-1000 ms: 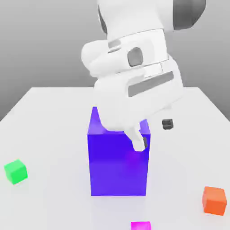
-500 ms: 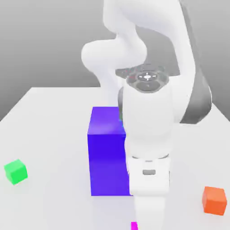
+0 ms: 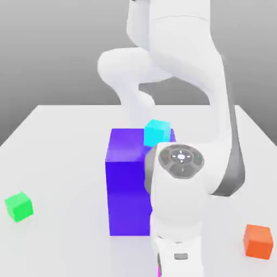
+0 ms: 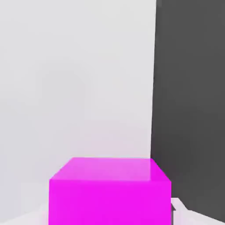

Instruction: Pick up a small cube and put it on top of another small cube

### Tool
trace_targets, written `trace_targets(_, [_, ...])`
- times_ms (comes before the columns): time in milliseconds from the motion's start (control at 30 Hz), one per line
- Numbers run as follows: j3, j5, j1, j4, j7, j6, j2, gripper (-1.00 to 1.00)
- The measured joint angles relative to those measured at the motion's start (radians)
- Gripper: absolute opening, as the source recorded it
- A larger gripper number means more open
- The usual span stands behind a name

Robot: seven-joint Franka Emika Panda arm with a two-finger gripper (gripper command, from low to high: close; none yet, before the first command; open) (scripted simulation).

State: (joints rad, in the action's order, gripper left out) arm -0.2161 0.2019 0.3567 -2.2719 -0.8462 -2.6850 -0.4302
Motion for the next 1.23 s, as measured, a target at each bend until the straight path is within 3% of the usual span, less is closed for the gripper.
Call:
trace_targets(333, [-0.308, -0.071, -0.163, -0.178, 0.158, 0.054, 0.236, -1.0])
trace_targets(533, [-0.536, -0.105, -0.37, -0.306, 0.269, 0.047, 0.352, -1.0])
trace_targets(667, [-0.509, 0.011, -0.418, -0.311, 0.198, -0.003, 0.289, -1.0])
trace_targets(833, [-0.389, 0.202, -0.505, -0.298, 0.061, -0.076, 0.17, -1.0])
trace_targets(867, [-0.367, 0.229, -0.521, -0.297, 0.041, -0.086, 0.153, 1.0])
trace_targets(1067, [-0.357, 0.242, -0.529, -0.296, 0.032, -0.093, 0.144, 1.0])
trace_targets(1233, [-0.453, 0.095, -0.46, -0.305, 0.137, -0.039, 0.235, 1.0])
